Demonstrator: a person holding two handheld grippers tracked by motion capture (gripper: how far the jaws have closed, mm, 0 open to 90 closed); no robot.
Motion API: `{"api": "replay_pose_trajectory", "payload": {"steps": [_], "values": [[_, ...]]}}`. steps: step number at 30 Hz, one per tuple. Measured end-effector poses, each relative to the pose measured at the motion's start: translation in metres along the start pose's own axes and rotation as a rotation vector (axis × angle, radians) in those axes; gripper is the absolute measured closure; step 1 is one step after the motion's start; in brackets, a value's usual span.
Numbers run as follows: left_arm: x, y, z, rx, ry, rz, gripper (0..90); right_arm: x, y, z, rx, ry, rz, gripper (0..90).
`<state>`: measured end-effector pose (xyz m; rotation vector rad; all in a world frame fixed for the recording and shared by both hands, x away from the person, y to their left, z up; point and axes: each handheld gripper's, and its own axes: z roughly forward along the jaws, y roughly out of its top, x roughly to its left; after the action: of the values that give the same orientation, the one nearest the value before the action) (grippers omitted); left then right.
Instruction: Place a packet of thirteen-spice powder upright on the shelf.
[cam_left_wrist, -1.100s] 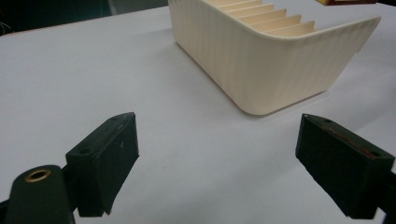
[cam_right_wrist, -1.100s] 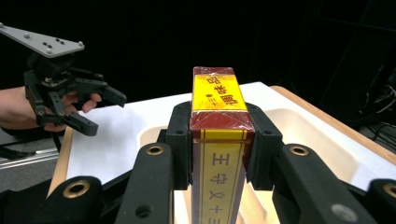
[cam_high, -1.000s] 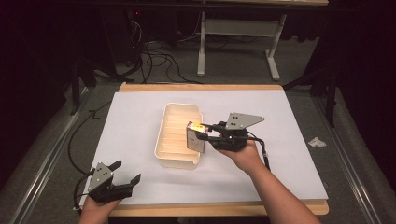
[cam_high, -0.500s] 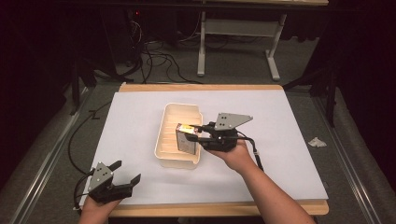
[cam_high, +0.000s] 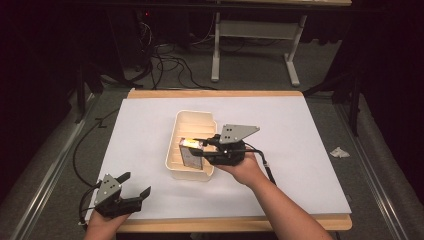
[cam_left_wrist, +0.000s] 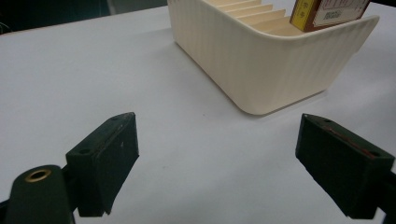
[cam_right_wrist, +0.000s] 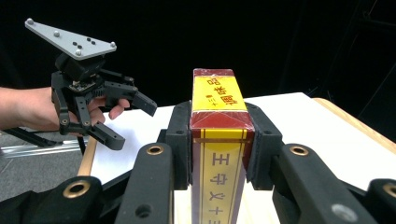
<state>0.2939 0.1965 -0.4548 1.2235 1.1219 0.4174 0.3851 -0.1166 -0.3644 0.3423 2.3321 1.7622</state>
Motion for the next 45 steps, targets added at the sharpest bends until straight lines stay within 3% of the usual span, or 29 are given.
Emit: {"api": "replay_pose_trajectory", "payload": {"steps": [15,45], "values": [[0.000,0.000,0.000,0.000,0.000,0.000,14.0,0.004,-0.009,0.014,0.036,0.016,-0.002,68.4],[0.000,-0.001,0.000,0.008,0.000,0.003,14.0,0.003,-0.040,0.032,0.120,-0.002,0.027,68.3]]}}
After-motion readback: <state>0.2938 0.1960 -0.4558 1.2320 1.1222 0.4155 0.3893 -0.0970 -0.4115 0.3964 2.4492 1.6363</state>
